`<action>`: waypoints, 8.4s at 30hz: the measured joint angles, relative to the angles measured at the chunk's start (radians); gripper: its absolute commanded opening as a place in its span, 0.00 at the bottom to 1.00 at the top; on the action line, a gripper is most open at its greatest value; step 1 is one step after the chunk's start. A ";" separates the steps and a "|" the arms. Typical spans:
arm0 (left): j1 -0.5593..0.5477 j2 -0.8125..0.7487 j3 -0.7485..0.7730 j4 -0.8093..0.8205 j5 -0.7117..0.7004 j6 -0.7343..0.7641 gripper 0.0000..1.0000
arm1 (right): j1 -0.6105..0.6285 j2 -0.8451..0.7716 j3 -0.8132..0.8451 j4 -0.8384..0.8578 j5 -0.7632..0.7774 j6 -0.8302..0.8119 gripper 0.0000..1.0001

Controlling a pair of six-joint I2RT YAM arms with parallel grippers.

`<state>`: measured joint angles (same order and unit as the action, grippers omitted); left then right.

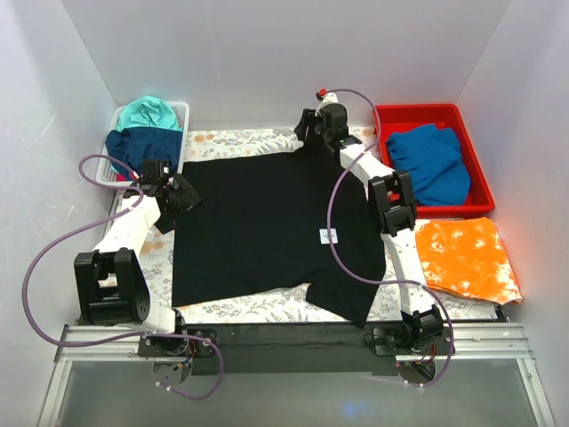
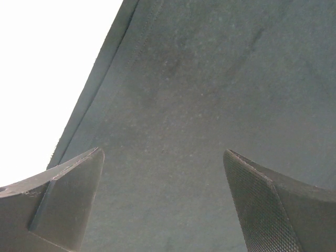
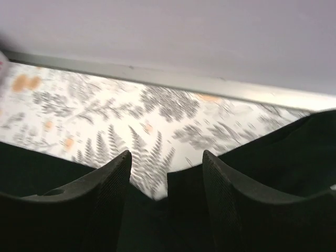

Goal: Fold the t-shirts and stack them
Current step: Flatten the tshirt out

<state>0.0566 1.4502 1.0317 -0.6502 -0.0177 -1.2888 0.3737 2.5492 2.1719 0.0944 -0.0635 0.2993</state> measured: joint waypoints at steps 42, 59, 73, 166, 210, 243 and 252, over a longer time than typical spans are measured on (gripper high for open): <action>0.000 0.167 -0.012 0.144 0.058 0.000 0.96 | -0.037 -0.643 -0.819 -0.481 0.316 -0.035 0.44; 0.000 0.198 -0.011 0.129 0.008 -0.036 0.97 | -0.037 -0.628 -0.888 -0.555 0.360 0.100 0.40; 0.000 0.245 0.011 0.102 -0.011 -0.034 0.97 | -0.043 -0.767 -1.059 -0.586 0.440 0.191 0.38; -0.032 0.185 0.141 0.093 -0.012 0.004 0.97 | -0.045 -0.814 -1.124 -0.459 0.102 -0.032 0.84; -0.032 -0.178 0.267 0.140 0.253 0.035 0.98 | -0.039 -1.537 -0.938 -0.269 0.019 -0.228 0.98; 0.006 -0.218 0.053 -0.324 0.007 -0.127 0.82 | 0.172 -1.709 -1.420 -0.905 0.155 0.084 0.82; 0.007 -0.250 -0.094 -0.472 -0.102 -0.299 0.59 | 0.201 -1.764 -1.496 -0.960 0.127 0.211 0.79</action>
<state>0.0635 1.2003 0.9379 -1.1217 -0.1196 -1.5879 0.5743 0.7856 0.6758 -0.8654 0.0639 0.5102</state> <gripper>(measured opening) 0.657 0.795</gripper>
